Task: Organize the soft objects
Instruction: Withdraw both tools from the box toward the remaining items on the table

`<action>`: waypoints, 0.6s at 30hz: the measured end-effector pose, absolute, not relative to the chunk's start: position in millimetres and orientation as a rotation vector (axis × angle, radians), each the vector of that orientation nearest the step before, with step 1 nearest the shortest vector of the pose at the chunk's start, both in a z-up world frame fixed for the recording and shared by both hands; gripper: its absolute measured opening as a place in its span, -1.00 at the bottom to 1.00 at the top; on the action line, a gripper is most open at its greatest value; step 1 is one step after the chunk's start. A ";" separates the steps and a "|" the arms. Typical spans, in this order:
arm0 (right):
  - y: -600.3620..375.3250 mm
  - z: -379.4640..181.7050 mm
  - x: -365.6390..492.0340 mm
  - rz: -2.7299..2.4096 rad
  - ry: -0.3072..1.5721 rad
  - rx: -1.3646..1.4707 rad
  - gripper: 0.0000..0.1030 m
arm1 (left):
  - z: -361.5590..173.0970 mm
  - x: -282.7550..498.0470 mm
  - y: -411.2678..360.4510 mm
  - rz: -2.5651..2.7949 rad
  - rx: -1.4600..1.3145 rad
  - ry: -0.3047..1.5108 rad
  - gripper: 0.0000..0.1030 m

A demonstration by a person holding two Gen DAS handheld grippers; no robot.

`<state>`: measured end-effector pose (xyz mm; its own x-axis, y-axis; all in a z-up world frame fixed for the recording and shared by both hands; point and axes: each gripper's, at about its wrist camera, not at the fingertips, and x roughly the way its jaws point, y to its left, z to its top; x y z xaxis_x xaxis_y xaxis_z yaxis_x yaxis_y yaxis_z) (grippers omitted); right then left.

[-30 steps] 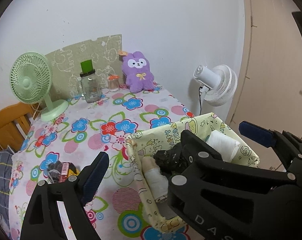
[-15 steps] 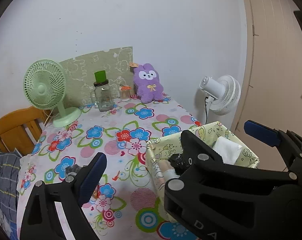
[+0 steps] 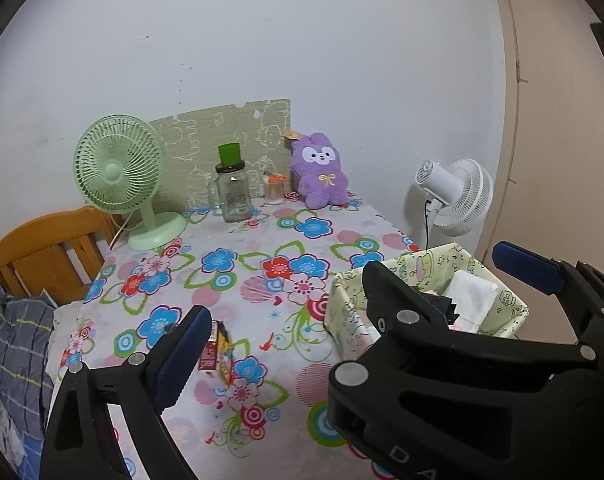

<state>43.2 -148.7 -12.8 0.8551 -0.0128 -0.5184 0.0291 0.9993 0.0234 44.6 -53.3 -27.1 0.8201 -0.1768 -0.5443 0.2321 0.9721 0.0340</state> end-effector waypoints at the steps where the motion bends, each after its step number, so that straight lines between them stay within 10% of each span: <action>1: -145.6 -12.4 42.5 -0.022 0.542 0.029 0.89 | -26.7 44.4 -50.3 -0.217 0.098 0.569 0.88; 18: -105.3 -12.5 43.8 0.006 0.527 0.007 0.99 | -27.7 42.0 -14.5 -0.167 0.081 0.551 0.89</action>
<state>43.8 -105.3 -12.5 0.8644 0.0072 -0.5028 -0.0034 1.0000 0.0085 42.0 -14.5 -27.7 0.8387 -0.1362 -0.5272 0.1798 0.9832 0.0321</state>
